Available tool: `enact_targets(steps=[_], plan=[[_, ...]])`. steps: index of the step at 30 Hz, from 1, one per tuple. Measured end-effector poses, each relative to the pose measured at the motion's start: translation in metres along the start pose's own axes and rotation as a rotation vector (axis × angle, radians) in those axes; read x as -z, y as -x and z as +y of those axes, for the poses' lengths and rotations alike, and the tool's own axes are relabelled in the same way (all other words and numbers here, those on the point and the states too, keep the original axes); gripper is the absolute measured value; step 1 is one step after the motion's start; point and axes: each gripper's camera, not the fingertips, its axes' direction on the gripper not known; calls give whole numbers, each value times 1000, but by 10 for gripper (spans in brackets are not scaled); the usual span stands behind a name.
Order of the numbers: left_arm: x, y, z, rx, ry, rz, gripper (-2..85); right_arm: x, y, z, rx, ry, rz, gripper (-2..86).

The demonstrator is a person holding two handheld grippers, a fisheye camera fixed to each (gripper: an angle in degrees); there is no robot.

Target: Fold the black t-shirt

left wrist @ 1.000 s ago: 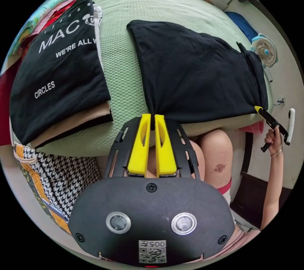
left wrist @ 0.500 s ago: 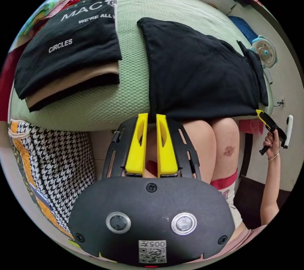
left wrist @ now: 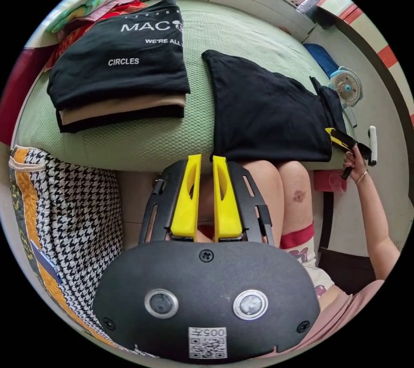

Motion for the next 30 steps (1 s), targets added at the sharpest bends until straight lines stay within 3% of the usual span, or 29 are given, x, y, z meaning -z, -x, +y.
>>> enact_targets(steps=[7, 13, 18, 23, 26, 30], plan=[[-18, 37, 24, 41, 49, -56, 55, -31, 43, -3, 23, -7, 134, 4], [-17, 54, 34, 52, 20, -26, 53, -5, 98, -22, -56, 0, 180, -6], [-10, 58, 36, 42, -5, -43, 52, 15, 227, -30, 148, -72, 231, -6], [6, 58, 38, 44, -46, -14, 51, -29, 378, -20, 378, -26, 109, 10], [13, 56, 40, 32, -62, -8, 53, -61, 425, -8, 463, 88, 28, 23], [14, 50, 41, 5, -78, 32, 63, -55, 428, 12, 524, 40, 0, 39]])
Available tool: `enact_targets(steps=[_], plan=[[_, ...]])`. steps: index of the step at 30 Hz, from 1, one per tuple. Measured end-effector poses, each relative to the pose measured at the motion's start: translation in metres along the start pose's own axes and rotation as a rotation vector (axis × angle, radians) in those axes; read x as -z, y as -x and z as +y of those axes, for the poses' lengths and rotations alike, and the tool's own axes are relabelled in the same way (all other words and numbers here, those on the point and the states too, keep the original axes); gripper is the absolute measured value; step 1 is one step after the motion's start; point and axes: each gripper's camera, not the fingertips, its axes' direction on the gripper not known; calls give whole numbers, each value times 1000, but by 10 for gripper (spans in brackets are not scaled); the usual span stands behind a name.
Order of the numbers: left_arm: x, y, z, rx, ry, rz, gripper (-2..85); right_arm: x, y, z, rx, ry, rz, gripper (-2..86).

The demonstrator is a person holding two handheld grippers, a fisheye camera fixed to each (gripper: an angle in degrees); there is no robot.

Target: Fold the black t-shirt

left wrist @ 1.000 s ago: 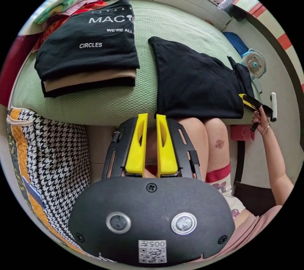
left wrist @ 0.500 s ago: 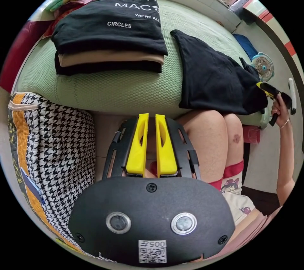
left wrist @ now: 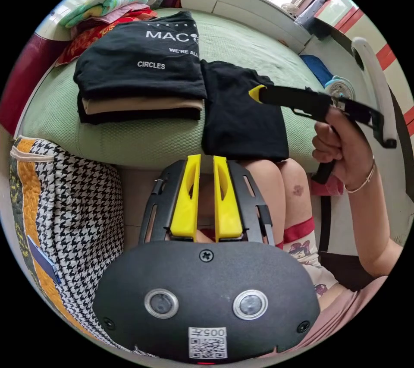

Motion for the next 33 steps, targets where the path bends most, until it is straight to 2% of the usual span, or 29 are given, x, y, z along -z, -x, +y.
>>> enact_targets(steps=[6, 11, 15, 21, 25, 30, 33], plan=[[-26, -23, -23, -71, 38, 27, 92, 15, -77, 45, -155, -1, 20, 70], [-42, -15, -40, 8, 60, -4, 112, 13, -126, 74, -286, 17, 0, 77], [-62, 1, -51, 82, 126, 19, 115, 0, -124, 77, -290, 40, -26, 76], [-76, -6, -66, 54, 214, -7, 88, -9, -114, 80, -295, 41, -89, 76], [-59, -20, -67, 3, 171, 9, 34, -7, -115, 81, -289, 40, -101, 74], [-46, -37, -65, -41, 126, -21, 27, -4, -111, 64, -288, 29, -132, 71], [-43, -41, -65, -40, 106, 2, 27, 2, -92, 32, -213, 2, -139, 79]])
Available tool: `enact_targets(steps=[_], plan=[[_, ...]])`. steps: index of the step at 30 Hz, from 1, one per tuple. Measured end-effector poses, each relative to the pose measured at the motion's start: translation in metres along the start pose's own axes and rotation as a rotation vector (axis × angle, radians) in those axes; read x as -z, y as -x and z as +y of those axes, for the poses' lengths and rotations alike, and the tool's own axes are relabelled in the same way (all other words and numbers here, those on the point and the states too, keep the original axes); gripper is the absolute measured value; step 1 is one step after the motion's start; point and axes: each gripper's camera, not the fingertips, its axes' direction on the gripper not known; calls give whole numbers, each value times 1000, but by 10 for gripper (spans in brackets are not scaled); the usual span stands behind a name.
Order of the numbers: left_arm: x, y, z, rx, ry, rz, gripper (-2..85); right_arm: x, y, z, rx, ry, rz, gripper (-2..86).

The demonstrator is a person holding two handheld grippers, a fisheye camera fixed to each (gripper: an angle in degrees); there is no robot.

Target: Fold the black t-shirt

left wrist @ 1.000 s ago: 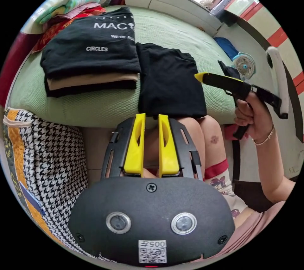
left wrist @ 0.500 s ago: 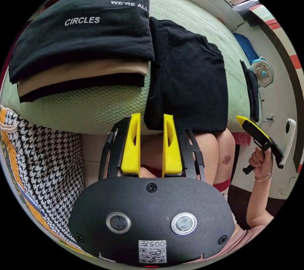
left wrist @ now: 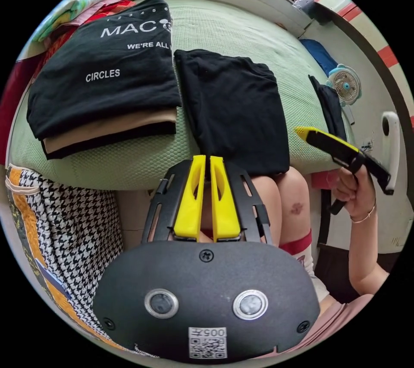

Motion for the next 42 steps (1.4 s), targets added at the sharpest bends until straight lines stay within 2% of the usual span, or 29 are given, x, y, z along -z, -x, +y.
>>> enact_targets(steps=[6, 10, 16, 22, 26, 32, 42], plan=[[0, -7, -3, -20, 8, -1, 32, -22, 81, -76, 177, 4, -11, 118], [2, -7, -6, -17, 13, 24, 34, -73, 127, -124, 248, 66, 92, 133], [1, -6, -6, -22, 14, 57, 36, -119, 136, -166, 188, 146, 168, 113], [-4, -7, -4, -6, 14, 57, 37, -129, 133, -151, 180, 75, 277, 58], [7, -10, -4, -13, -4, 66, 36, -104, 112, -148, 99, 39, 158, 6], [34, -44, -6, -82, -52, 132, 36, -26, 63, -133, 72, -71, 25, -3], [62, -182, -25, -359, -115, 268, 38, 108, -72, -98, -35, -198, 62, -6]])
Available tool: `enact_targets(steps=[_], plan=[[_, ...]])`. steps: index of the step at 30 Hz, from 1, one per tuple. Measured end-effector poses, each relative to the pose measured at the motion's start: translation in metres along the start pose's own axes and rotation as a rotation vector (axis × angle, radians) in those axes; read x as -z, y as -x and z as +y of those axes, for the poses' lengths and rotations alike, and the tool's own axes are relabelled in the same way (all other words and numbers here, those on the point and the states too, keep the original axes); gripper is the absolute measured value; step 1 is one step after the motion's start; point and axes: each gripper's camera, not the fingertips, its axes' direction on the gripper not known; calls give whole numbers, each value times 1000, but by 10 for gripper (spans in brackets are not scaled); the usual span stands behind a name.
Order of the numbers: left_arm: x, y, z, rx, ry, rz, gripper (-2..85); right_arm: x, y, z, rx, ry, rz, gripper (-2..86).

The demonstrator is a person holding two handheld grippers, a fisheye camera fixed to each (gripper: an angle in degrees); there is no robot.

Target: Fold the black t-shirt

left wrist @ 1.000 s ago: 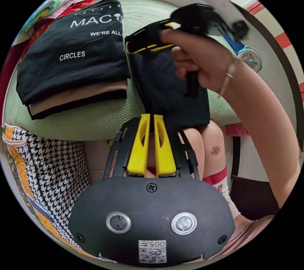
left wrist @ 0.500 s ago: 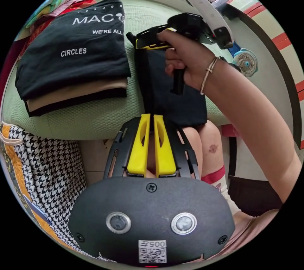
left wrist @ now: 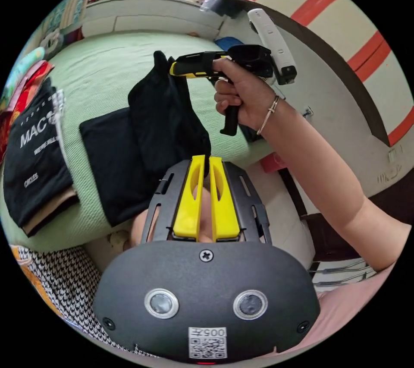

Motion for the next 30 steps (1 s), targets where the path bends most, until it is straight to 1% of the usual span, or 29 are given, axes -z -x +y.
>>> enact_targets(steps=[4, 6, 8, 10, 13, 18, 24, 27, 30], plan=[[-23, -46, -26, -65, 0, 81, 37, 39, -65, 10, -87, -34, 20, -3], [-35, -61, -36, -86, 13, 80, 36, 49, -89, 14, -125, -47, 46, 3], [-49, -70, -43, -84, 45, 87, 34, 51, -116, 17, -177, -13, 66, 12], [-62, -73, -50, -74, 86, 112, 29, 47, -129, 19, -197, 17, 67, 19], [-64, -65, -53, -71, 104, 85, 21, 43, -132, 20, -216, 29, 64, 28], [-38, -25, -39, -21, 59, 74, 11, 32, -92, 9, -148, 35, 50, 32], [13, 48, -6, 118, 7, -15, 4, -1, 1, -19, -29, 72, 55, 18], [29, 85, 7, 201, 5, -81, 3, -31, 54, -29, 54, 96, 45, 9], [24, 118, 21, 283, 50, -133, 6, -75, 98, -31, 115, 161, 26, -1]])
